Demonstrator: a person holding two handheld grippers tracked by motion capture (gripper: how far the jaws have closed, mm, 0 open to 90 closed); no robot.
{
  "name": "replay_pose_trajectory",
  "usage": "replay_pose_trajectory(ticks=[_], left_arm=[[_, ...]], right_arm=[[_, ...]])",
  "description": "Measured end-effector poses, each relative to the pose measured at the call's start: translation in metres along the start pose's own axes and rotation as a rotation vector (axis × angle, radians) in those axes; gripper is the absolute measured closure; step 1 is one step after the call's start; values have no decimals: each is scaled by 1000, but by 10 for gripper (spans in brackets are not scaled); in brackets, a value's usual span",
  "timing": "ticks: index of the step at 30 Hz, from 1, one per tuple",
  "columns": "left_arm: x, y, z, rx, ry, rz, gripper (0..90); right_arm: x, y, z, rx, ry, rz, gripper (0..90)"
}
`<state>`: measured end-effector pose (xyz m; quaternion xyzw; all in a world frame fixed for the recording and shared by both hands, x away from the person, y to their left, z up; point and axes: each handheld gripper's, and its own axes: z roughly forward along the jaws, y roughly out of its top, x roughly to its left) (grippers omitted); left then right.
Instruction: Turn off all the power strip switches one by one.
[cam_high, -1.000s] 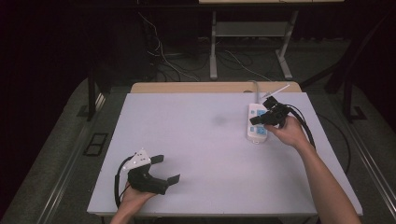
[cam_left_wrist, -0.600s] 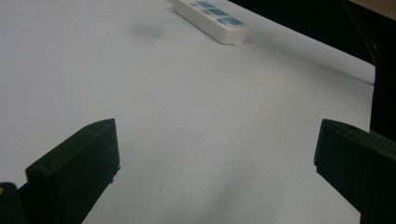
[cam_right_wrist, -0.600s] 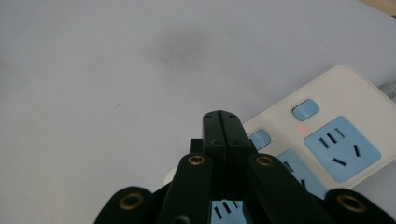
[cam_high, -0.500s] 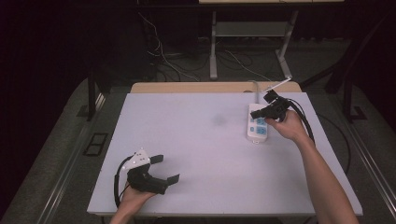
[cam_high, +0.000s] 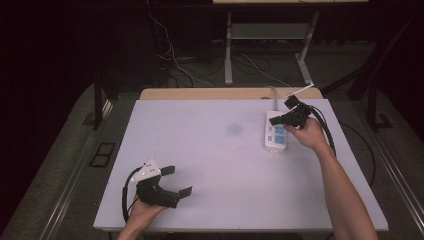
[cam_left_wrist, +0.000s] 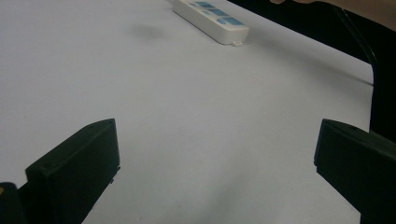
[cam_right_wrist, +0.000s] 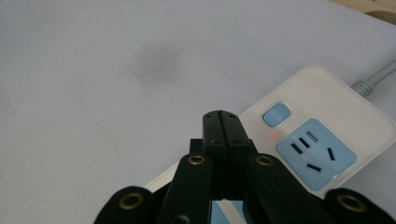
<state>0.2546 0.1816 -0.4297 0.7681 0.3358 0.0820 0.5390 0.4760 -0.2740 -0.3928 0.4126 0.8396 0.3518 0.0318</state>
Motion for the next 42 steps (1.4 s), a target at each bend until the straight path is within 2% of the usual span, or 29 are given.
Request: replay_pose_trajectory(ticks=[6, 11, 23, 42], left_arm=[[0, 0, 1, 5, 0, 3, 0], [0, 0, 0, 0, 0, -1, 0], [0, 0, 0, 0, -1, 1, 0], [0, 0, 1, 7, -1, 6, 0]], right_arm=[[-4, -1, 4, 1, -16, -5, 900], [-8, -2, 8, 3, -18, 9, 900], [-8, -5, 22, 52, -18, 5, 900], [-5, -10, 23, 36, -28, -7, 900]])
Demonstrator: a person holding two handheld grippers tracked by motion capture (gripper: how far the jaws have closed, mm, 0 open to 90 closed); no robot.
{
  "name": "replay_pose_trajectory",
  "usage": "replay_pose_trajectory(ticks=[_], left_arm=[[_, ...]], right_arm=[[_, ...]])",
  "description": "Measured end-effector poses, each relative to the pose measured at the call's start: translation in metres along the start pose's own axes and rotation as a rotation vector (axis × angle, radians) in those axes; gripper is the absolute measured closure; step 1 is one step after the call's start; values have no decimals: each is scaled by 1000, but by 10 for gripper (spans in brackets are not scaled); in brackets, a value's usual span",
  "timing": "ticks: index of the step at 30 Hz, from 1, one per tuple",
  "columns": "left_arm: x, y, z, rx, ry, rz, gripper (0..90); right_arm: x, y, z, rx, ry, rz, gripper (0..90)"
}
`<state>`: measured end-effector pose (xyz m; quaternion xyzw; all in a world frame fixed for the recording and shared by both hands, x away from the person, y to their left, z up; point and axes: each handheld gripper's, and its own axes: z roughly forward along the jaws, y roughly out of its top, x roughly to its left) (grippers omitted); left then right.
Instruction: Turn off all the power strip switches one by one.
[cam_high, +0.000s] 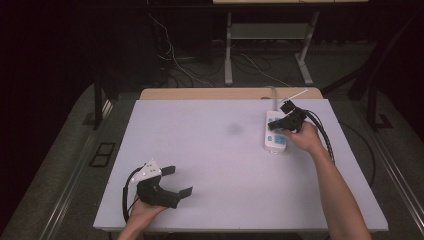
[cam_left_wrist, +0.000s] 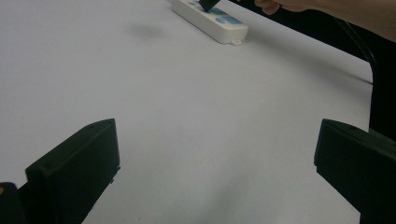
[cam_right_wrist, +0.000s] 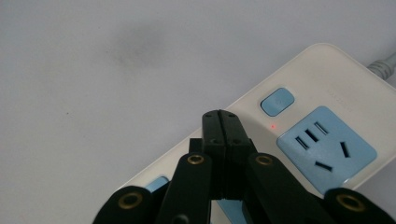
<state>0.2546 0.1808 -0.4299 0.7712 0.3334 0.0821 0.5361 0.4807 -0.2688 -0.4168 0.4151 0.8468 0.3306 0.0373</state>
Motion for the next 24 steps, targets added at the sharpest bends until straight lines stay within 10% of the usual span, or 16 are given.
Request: replay_pose_trajectory(ticks=[5, 24], left_arm=[[-1, 0, 0, 1, -2, 2, 0], [0, 0, -1, -4, 2, 2, 0]], right_arm=[[1, 0, 0, -6, -56, -10, 900], [8, -3, 4, -17, -18, -6, 900]])
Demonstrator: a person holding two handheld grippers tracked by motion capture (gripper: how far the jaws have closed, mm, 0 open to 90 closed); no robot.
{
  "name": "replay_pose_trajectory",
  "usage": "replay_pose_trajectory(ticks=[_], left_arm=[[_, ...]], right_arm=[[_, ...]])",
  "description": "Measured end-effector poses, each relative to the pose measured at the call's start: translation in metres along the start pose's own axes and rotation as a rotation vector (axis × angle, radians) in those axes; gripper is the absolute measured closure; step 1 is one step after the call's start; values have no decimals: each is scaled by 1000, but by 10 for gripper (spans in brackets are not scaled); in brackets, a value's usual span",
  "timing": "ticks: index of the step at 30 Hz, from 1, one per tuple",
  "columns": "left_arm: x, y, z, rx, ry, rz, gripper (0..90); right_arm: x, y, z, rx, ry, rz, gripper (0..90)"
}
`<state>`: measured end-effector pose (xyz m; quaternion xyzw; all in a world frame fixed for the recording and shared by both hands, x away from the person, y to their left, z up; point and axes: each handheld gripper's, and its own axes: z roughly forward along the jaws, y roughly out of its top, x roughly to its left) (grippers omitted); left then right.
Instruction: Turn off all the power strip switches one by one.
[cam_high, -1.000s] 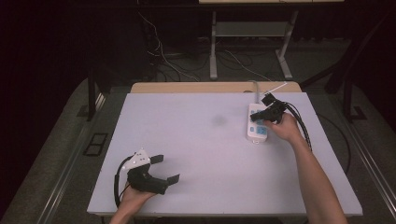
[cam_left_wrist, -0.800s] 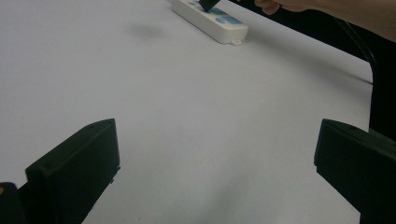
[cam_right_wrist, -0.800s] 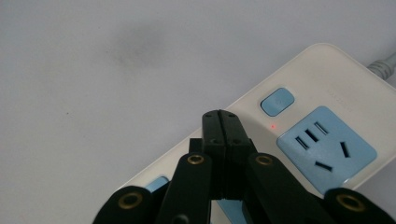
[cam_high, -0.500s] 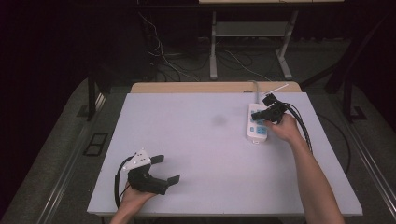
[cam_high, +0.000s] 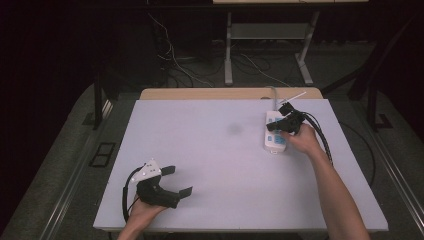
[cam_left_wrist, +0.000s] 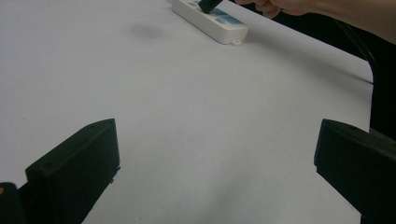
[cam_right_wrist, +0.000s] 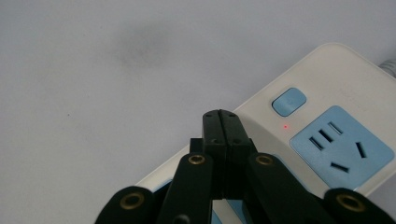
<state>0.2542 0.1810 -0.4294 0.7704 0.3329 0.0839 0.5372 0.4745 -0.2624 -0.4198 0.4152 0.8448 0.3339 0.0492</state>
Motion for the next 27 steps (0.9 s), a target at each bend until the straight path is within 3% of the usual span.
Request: replay_pose_trajectory(ticks=[8, 16, 17, 21, 27], left_arm=[[1, 0, -2, -4, 2, -1, 0], [1, 0, -2, -8, 2, -5, 0], [2, 0, -2, -8, 2, -6, 0], [3, 0, -2, -7, 2, -8, 0], [3, 0, -2, -7, 2, -11, 0]], right_arm=[[1, 1, 0, 8, -5, -5, 900], [-1, 1, -2, 15, 12, 4, 900], [-2, 1, -3, 3, 34, 13, 900], [1, 3, -5, 14, 4, -7, 900], [-4, 3, -8, 4, 15, 10, 900]])
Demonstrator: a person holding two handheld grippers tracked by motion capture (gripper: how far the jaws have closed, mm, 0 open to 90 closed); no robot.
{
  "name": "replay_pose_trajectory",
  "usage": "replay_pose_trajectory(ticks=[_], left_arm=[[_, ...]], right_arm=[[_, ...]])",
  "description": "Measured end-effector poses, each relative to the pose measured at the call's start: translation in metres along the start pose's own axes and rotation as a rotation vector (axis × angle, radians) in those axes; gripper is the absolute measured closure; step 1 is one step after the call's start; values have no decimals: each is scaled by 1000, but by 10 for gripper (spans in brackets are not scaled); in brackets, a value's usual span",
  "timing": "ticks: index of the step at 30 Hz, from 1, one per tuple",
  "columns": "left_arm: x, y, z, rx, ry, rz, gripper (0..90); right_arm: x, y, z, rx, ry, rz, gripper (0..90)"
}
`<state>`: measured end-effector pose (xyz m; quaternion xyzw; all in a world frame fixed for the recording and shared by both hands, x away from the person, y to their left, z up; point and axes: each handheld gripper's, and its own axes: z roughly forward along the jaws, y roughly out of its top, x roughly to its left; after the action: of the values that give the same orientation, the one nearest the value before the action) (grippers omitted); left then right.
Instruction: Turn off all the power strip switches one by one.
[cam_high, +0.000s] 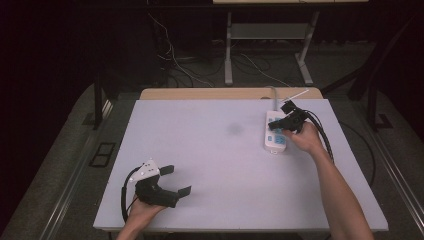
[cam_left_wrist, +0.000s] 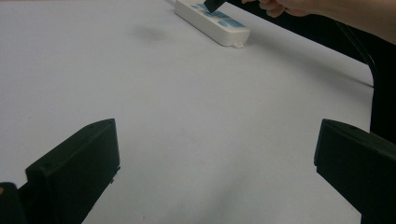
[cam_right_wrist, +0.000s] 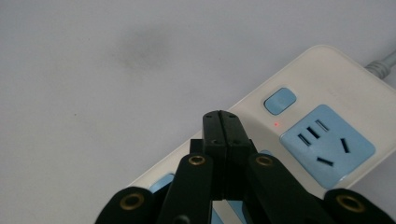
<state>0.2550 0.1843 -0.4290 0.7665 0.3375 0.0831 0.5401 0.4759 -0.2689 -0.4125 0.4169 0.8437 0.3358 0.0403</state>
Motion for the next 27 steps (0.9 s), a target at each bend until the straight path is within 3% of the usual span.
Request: replay_pose_trajectory(ticks=[16, 27], left_arm=[[1, 0, -1, -5, 2, -3, 0], [1, 0, -2, -9, 1, -6, 0]], right_arm=[[-6, 29, -18, 4, -40, -12, 900], [-14, 36, -11, 7, -65, 21, 900]])
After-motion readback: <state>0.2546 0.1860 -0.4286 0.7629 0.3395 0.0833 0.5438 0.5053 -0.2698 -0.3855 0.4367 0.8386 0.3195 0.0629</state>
